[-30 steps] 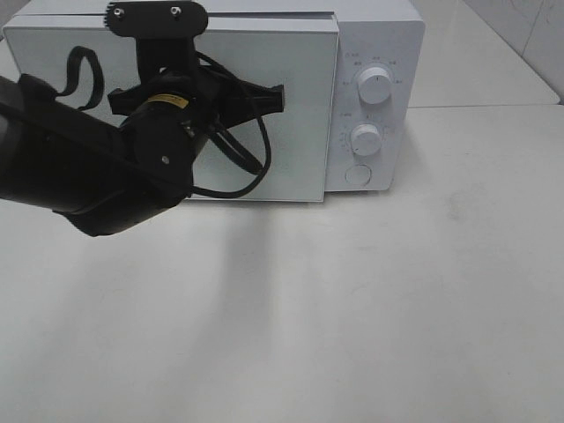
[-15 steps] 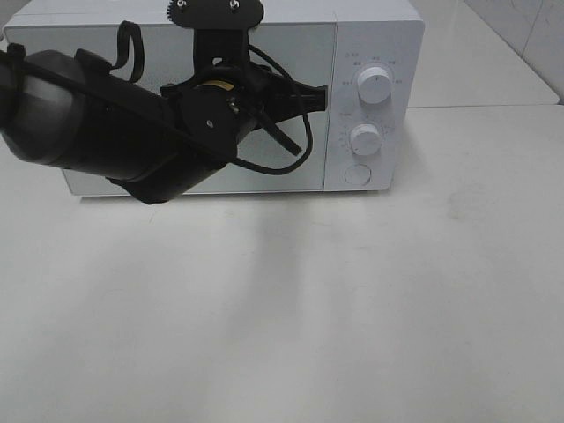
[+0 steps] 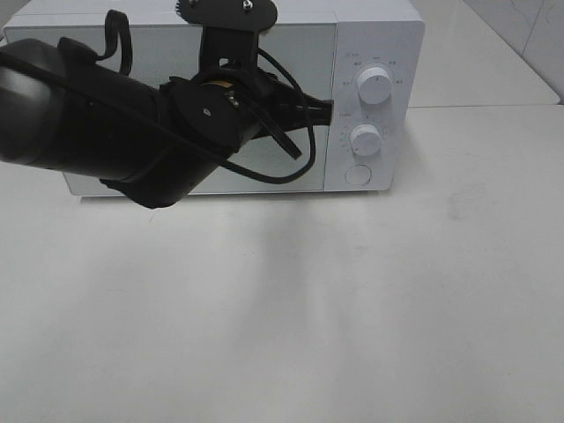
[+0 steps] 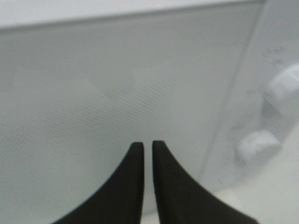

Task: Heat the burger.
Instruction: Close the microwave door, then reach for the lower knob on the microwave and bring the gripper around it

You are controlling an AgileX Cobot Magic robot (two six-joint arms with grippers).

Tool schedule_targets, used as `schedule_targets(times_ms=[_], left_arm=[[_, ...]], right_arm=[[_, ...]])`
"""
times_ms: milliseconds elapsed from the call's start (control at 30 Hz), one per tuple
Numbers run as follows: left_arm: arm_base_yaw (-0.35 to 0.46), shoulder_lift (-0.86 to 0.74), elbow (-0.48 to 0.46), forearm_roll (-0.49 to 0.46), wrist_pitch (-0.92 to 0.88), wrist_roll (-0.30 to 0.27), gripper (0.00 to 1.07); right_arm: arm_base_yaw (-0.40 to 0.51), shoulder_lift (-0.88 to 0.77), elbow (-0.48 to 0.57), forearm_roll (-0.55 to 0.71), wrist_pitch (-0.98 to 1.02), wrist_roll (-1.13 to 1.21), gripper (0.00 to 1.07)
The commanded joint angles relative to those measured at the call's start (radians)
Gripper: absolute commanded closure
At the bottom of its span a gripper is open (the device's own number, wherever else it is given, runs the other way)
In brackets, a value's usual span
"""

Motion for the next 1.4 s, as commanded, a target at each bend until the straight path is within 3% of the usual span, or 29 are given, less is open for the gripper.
schedule_targets(times_ms=[33,67,100,133,167,200,333,533,567,633,667,700,733,767,800,833,867,900,933,967,1000,1033,1167,1400], left_arm=[[-0.015,-0.028,0.026,-0.075,0.199,0.031,0.59],[-0.015,-0.028,0.026,-0.075,0.199,0.031,0.59],[-0.012,-0.032,0.030,-0.081,0.251,0.031,0.43],[-0.012,-0.032,0.030,-0.081,0.251,0.031,0.43],[-0.008,-0.038,0.037,-0.090,0.349,0.035,0.20],[-0.001,-0.040,0.038,-0.089,0.441,0.059,0.04],[0.011,-0.040,0.038,-0.069,0.591,0.076,0.05],[0.093,-0.048,0.038,0.003,0.917,0.068,0.05],[0.128,-0.065,0.038,0.033,1.009,0.024,0.05],[0.143,-0.075,0.038,0.054,1.046,-0.003,0.05],[0.184,-0.104,0.038,0.129,1.133,-0.086,0.05],[0.184,-0.104,0.038,0.129,1.133,-0.086,0.05],[0.199,-0.117,0.038,0.179,1.176,-0.121,0.05],[0.237,-0.153,0.038,0.293,1.266,-0.216,0.05],[0.237,-0.153,0.038,0.293,1.266,-0.216,0.05],[0.255,-0.173,0.038,0.341,1.302,-0.252,0.05],[0.289,-0.210,0.038,0.442,1.385,-0.335,0.05],[0.289,-0.210,0.038,0.442,1.385,-0.335,0.05],[0.328,-0.252,0.038,0.535,1.467,-0.402,0.05],[0.345,-0.269,0.038,0.574,1.501,-0.424,0.05],[0.345,-0.269,0.038,0.574,1.501,-0.424,0.05],[0.393,-0.306,0.038,0.627,1.561,-0.460,0.05],[0.467,-0.364,0.038,0.667,1.649,-0.465,0.05],[0.688,-0.526,0.038,0.760,1.799,-0.476,0.05]], right_arm=[[-0.006,-0.027,0.000,-0.003,-0.008,0.009,0.31],[-0.006,-0.027,0.000,-0.003,-0.008,0.009,0.31],[-0.006,-0.027,0.000,-0.003,-0.008,0.009,0.31],[-0.006,-0.027,0.000,-0.003,-0.008,0.009,0.31],[-0.006,-0.027,0.000,-0.003,-0.008,0.009,0.31],[-0.006,-0.027,0.000,-0.003,-0.008,0.009,0.31],[-0.006,-0.027,0.000,-0.003,-0.008,0.009,0.31],[-0.006,-0.027,0.000,-0.003,-0.008,0.009,0.31],[-0.006,-0.027,0.000,-0.003,-0.008,0.009,0.31],[-0.006,-0.027,0.000,-0.003,-0.008,0.009,0.31],[-0.006,-0.027,0.000,-0.003,-0.008,0.009,0.31],[-0.006,-0.027,0.000,-0.003,-0.008,0.009,0.31],[-0.006,-0.027,0.000,-0.003,-0.008,0.009,0.31],[-0.006,-0.027,0.000,-0.003,-0.008,0.009,0.31],[-0.006,-0.027,0.000,-0.003,-0.008,0.009,0.31],[-0.006,-0.027,0.000,-0.003,-0.008,0.009,0.31],[-0.006,-0.027,0.000,-0.003,-0.008,0.009,0.31],[-0.006,-0.027,0.000,-0.003,-0.008,0.009,0.31],[-0.006,-0.027,0.000,-0.003,-0.008,0.009,0.31],[-0.006,-0.027,0.000,-0.003,-0.008,0.009,0.31],[-0.006,-0.027,0.000,-0.003,-0.008,0.009,0.31],[-0.006,-0.027,0.000,-0.003,-0.008,0.009,0.31],[-0.006,-0.027,0.000,-0.003,-0.008,0.009,0.31],[-0.006,-0.027,0.000,-0.003,-0.008,0.009,0.31]])
